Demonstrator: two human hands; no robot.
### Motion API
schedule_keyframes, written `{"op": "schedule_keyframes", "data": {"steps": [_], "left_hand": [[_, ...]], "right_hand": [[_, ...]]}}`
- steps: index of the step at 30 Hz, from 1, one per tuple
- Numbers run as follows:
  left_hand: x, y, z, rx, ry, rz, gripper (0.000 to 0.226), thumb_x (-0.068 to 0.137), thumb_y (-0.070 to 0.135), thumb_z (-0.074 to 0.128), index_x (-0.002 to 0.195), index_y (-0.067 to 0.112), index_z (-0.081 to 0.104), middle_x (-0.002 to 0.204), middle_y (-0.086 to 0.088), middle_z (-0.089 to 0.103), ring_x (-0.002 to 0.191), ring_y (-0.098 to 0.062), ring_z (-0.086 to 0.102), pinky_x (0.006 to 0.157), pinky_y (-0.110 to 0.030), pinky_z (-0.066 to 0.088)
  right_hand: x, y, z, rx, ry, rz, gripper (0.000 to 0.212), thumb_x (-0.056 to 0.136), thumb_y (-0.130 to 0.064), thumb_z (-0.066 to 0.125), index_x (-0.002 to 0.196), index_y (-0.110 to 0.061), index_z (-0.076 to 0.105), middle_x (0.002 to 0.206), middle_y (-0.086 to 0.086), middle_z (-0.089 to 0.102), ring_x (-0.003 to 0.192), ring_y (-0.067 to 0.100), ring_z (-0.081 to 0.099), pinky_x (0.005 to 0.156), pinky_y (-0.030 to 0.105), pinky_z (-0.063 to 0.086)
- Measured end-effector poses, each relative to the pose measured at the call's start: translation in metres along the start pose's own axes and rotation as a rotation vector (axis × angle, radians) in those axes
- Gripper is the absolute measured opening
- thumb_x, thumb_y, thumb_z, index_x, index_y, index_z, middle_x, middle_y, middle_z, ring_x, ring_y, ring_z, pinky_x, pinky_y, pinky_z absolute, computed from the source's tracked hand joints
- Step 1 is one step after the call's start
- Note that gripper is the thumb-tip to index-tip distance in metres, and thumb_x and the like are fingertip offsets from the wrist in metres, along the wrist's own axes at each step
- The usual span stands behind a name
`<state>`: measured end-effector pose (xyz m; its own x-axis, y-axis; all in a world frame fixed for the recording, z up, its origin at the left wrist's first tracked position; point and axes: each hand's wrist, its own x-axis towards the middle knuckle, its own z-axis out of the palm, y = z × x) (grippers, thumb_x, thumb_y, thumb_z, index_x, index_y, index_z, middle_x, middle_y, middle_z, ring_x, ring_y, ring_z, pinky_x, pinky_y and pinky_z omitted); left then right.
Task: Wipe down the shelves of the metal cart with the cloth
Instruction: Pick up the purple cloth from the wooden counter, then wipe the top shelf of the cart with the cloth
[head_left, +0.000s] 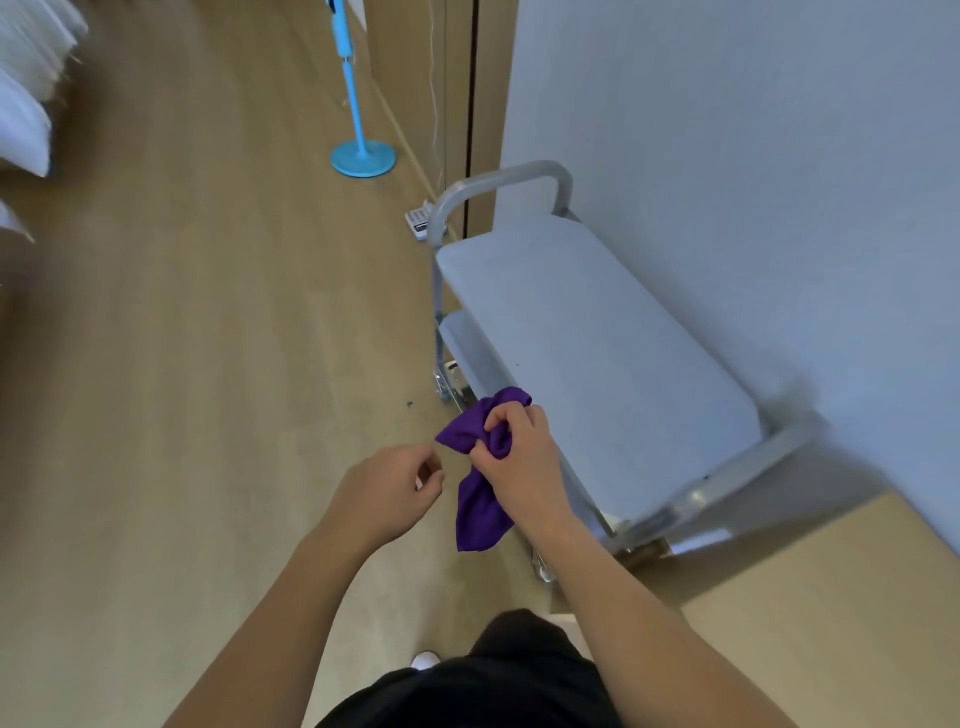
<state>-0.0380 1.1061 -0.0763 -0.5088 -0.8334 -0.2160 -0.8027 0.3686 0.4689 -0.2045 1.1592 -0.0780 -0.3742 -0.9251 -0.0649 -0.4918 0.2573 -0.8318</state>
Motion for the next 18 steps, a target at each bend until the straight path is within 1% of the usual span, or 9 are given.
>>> {"op": "schedule_keyframes", "data": {"steps": [4,9,12,15,18], "left_hand": [[0.039,-0.016,-0.003,0.005,-0.032,-0.009,0.011,0.092,0.037,0.05,0.093,0.033,0.06,0.087,0.018,0.062,0.075,-0.002,0.058,0.071,-0.031,0.055],[0.119,-0.02,-0.023,0.062,-0.032,0.033,0.015,0.093,0.036,0.048,0.096,0.03,0.061,0.091,0.017,0.063,0.076,-0.005,0.057,0.068,-0.026,0.051],[0.172,-0.015,-0.04,0.092,-0.038,0.065,0.016,0.093,0.036,0.047,0.098,0.028,0.061,0.092,0.015,0.064,0.077,-0.004,0.057,0.069,-0.027,0.052],[0.217,-0.007,-0.052,0.125,-0.045,0.088,0.019,0.092,0.037,0.044,0.095,0.027,0.06,0.09,0.012,0.064,0.079,-0.007,0.058,0.07,-0.03,0.053],[0.257,-0.007,-0.057,0.164,-0.062,0.107,0.018,0.092,0.034,0.044,0.095,0.027,0.06,0.091,0.012,0.064,0.081,-0.008,0.058,0.07,-0.03,0.051]], "right_hand": [[0.046,0.001,0.012,-0.019,-0.025,0.01,0.023,0.081,-0.019,0.067,0.093,-0.028,0.049,0.099,-0.008,0.043,0.084,0.006,0.05,0.066,0.015,0.04],[0.133,0.004,0.019,-0.02,-0.014,0.004,0.023,0.08,-0.02,0.067,0.093,-0.028,0.049,0.1,-0.007,0.044,0.084,0.006,0.051,0.067,0.013,0.039],[0.197,-0.003,0.013,-0.021,-0.016,-0.004,0.023,0.08,-0.021,0.067,0.092,-0.028,0.049,0.1,-0.007,0.044,0.083,0.006,0.052,0.068,0.015,0.039],[0.252,-0.006,0.004,-0.019,-0.021,-0.009,0.022,0.079,-0.021,0.067,0.088,-0.029,0.049,0.097,-0.009,0.044,0.081,0.006,0.053,0.068,0.017,0.041],[0.293,-0.002,-0.007,-0.037,-0.009,0.014,0.022,0.08,-0.02,0.067,0.09,-0.027,0.049,0.096,-0.009,0.043,0.08,0.006,0.052,0.066,0.015,0.041]]}}
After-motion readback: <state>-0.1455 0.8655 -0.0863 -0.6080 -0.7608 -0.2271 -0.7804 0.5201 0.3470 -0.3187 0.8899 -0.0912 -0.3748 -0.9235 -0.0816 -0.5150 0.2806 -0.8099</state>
